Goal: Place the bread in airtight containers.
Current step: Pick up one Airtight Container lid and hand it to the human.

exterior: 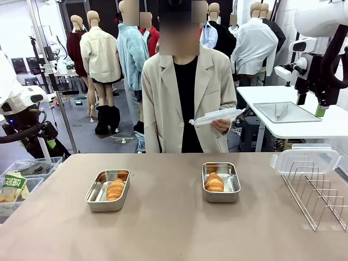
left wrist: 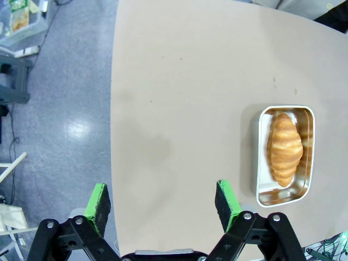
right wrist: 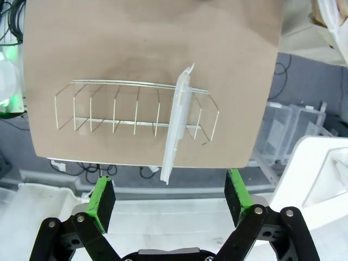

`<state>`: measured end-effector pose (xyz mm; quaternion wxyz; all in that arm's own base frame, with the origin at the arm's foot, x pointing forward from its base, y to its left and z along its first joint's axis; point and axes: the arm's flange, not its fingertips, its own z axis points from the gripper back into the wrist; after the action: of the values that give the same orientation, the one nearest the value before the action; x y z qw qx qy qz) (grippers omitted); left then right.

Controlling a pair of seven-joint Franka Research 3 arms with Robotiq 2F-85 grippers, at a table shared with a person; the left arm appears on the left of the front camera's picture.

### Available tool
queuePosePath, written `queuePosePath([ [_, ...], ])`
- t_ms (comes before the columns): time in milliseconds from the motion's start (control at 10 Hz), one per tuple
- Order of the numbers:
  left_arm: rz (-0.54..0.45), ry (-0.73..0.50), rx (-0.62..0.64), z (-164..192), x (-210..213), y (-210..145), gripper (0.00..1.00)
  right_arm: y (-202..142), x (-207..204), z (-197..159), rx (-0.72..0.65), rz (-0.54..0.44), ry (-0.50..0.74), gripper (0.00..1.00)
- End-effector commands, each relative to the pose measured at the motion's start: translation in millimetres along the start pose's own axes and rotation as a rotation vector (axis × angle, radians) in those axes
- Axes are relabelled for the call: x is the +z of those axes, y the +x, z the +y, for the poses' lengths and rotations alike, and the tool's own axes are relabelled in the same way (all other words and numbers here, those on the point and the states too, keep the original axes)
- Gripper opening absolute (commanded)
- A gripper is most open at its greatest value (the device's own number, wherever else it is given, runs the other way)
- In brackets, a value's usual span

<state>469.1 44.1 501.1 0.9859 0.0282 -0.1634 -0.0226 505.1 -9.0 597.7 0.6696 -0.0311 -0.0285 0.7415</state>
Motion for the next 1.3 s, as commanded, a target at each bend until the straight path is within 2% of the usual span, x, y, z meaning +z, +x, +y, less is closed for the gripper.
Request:
queuePosePath([
  [0, -0.002, 0.008, 0.015, -0.2, 1.3, -0.7, 1.00, -1.0, -0.1, -0.4, 0.000, -0.007, 0.000, 1.00],
  [1200, -0.002, 0.008, 0.015, -0.2, 1.3, -0.7, 1.00, -1.0, -0.1, -0.4, 0.000, -0.007, 0.000, 1.00],
])
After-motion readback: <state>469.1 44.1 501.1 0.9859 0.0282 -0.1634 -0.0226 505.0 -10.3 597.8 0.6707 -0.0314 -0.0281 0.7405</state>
